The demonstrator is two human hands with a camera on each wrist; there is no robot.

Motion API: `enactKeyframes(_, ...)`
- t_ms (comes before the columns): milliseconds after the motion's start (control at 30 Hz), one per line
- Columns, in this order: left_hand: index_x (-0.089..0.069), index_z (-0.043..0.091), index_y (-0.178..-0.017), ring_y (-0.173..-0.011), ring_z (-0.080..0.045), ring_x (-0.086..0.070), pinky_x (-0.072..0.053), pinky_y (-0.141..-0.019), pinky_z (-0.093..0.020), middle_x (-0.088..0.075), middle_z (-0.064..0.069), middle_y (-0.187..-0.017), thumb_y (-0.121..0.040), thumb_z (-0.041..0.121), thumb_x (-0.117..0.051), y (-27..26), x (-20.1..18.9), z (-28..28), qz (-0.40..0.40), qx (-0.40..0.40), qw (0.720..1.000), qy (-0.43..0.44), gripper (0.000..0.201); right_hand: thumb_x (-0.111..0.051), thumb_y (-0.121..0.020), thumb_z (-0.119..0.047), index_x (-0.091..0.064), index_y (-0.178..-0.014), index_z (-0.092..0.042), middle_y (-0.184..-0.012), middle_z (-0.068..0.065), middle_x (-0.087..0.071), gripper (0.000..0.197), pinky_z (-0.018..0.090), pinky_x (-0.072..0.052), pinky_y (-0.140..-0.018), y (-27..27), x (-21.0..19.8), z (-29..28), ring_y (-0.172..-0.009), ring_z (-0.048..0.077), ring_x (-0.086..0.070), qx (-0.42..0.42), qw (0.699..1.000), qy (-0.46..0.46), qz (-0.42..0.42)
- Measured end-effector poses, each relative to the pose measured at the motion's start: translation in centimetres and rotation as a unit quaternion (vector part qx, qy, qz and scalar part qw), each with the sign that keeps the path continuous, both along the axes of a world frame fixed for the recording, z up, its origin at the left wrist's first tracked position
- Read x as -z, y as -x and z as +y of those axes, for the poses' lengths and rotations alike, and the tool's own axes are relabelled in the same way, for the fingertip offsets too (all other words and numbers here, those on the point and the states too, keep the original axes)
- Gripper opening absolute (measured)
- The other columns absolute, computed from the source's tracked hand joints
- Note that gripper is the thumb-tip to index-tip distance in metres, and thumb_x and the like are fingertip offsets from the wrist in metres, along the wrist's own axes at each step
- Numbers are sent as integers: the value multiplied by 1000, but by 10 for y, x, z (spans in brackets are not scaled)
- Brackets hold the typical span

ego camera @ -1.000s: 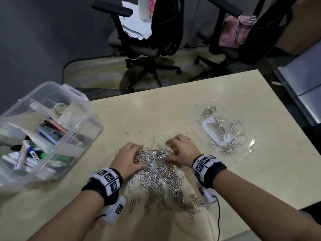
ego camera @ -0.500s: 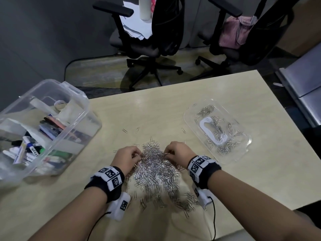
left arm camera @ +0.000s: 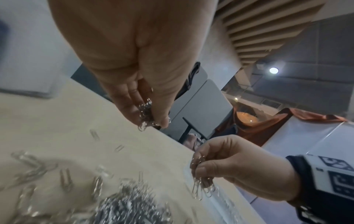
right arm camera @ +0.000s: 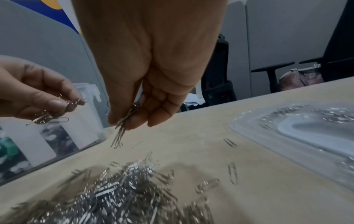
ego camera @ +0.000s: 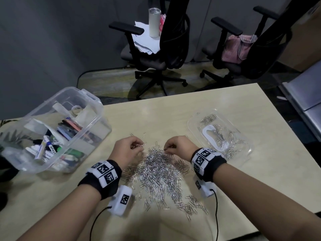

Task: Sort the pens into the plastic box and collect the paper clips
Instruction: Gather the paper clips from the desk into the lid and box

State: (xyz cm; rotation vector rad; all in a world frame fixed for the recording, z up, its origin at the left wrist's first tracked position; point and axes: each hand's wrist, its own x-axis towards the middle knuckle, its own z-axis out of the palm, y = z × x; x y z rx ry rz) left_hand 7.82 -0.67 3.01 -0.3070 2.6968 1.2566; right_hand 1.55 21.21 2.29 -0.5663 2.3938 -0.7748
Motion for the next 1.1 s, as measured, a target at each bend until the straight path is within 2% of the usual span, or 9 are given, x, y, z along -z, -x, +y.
enactKeyframes(133,-69,20,-85,-71,-4,-58,-41,-62,-1,-66,9,-76,-77,11,-76,2,-27,-11,39,-16,999,-26,15,-70,-85,-16,-72,-93,-11,-86,-1,-68,10,24,-48,-73,4,-19,-14,-76,11,-59,-18,1000,14,9)
enactKeyframes(233,-69,22,-86,-72,-8,-61,-46,-63,-8,-68,5,-77,-77,12,-76,6,-46,-23,68,-35,997,-34,15,-70,-85,-16,-72,-92,-11,-84,0,-69,9,23,-52,-71,7,-31,-26,-71,12,-61,-32,999,27,8)
enactKeyframes(367,-69,18,-88,-69,-13,-60,-50,-64,-15,-67,0,-76,-78,8,-75,19,-71,-47,119,-66,990,-43,15,-70,-84,-13,-71,-88,-11,-69,-8,-62,5,16,-51,-58,14,-44,-42,-57,9,-60,-36,998,42,5)
enactKeyframes(567,-68,16,-92,-72,-10,-60,-43,-65,-14,-65,3,-78,-81,10,-73,45,-90,-99,158,-133,978,3,13,-70,-83,-12,-71,-88,-8,-72,3,-66,6,20,-51,-62,29,-69,-63,-58,12,-60,-39,997,54,25)
enactKeyframes(667,-70,12,-93,-75,-15,-62,-47,-73,-22,-66,1,-80,-81,11,-73,55,-80,-120,143,-162,976,39,13,-70,-83,-10,-70,-88,-6,-71,4,-65,7,20,-51,-62,36,-79,-75,-58,13,-60,-39,997,59,32)
enactKeyframes(733,-71,10,-94,-81,-18,-63,-48,-79,-27,-69,-4,-87,-80,14,-74,58,-68,-129,104,-165,979,65,15,-70,-83,-9,-70,-88,-5,-70,4,-65,7,23,-51,-63,39,-85,-84,-58,15,-59,-44,997,58,39)
enactKeyframes(867,-71,13,-86,-88,-19,-61,-45,-85,-27,-61,0,-83,-83,28,-71,52,-49,-137,36,-136,986,87,15,-70,-83,-9,-70,-90,-3,-73,8,-66,9,26,-53,-65,48,-95,-107,-60,17,-60,-44,995,68,51)
enactKeyframes(967,-72,10,-93,-87,-17,-61,-43,-81,-25,-64,-1,-89,-88,30,-65,48,-56,-137,54,-133,987,72,22,-71,-83,-10,-70,-89,-4,-76,11,-69,8,29,-55,-67,55,-99,-132,-65,22,-66,-39,994,85,60)
enactKeyframes(1100,-69,9,-102,-90,-18,-62,-44,-78,-26,-68,-3,-96,-91,26,-61,45,-64,-145,67,-141,986,51,21,-73,-81,-10,-69,-87,-4,-76,9,-69,9,28,-56,-65,63,-101,-173,-63,20,-65,-36,991,108,64)
